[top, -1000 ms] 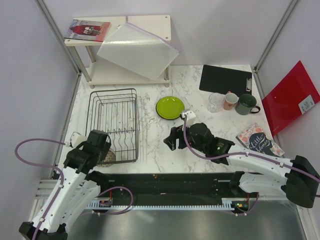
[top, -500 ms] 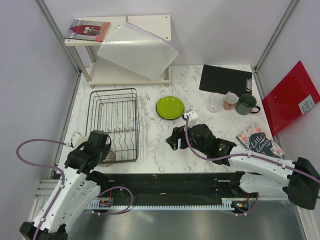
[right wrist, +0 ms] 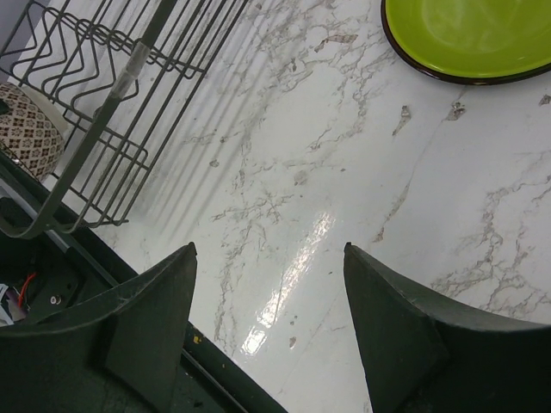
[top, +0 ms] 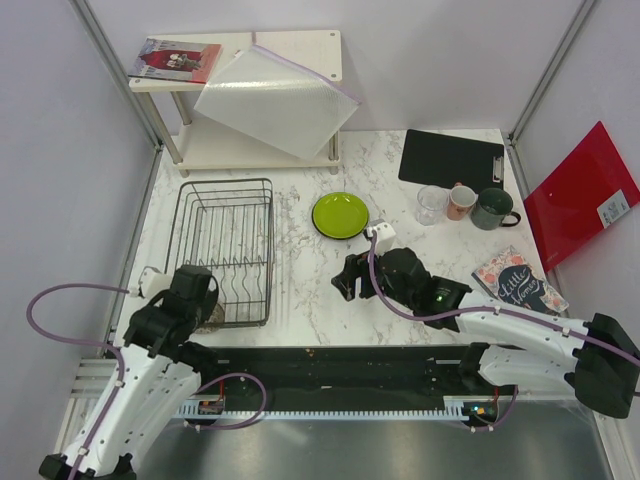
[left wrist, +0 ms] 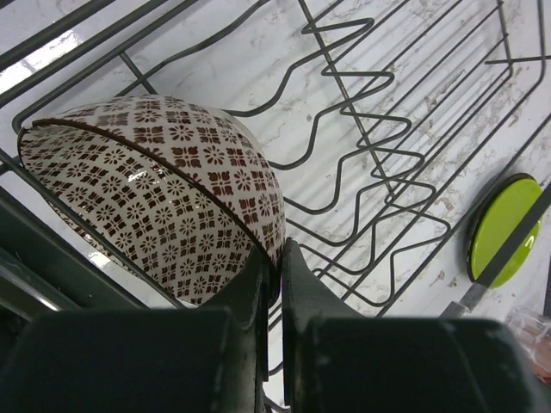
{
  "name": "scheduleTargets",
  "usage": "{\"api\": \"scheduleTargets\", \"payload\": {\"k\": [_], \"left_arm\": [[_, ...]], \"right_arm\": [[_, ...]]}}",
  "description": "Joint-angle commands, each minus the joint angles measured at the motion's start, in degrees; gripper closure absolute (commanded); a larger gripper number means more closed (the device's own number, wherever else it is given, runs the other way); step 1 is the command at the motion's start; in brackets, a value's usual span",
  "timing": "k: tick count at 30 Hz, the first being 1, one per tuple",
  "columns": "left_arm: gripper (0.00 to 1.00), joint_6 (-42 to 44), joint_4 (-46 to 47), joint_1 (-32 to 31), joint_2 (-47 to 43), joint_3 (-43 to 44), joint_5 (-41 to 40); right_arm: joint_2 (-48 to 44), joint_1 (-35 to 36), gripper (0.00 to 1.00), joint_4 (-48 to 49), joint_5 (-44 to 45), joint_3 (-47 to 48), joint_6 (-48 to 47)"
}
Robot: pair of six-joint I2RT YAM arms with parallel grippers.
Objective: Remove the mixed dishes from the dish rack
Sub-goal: Pick up the bowl from the dish rack.
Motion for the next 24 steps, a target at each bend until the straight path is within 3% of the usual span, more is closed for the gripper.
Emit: {"api": "scheduleTargets", "payload": {"k": [1,8,17,24], "left_arm": [[0.98,4.01,0.1,0.14,-3.24,7.09,-2.53],[0.98,6.48,0.98,0.14,-7.28,8.33,-1.21],[0.98,5.25,4.76,0.14,-13.34,0.42,0.9],[0.98,17.72,17.49,0.14,-20.9,1.38,2.56]], "right_arm": [[0.91,0.24,0.24,0.63,0.17,0.86,-0.84],[2.67,0.24,0.24,1.07,-1.15,1.91,-0.58],[3.81,0.24,0.25,2.82,-4.22,2.26,0.56],[1.97,0.24,0.25,3.18,-5.37,2.79,-0.05]]}}
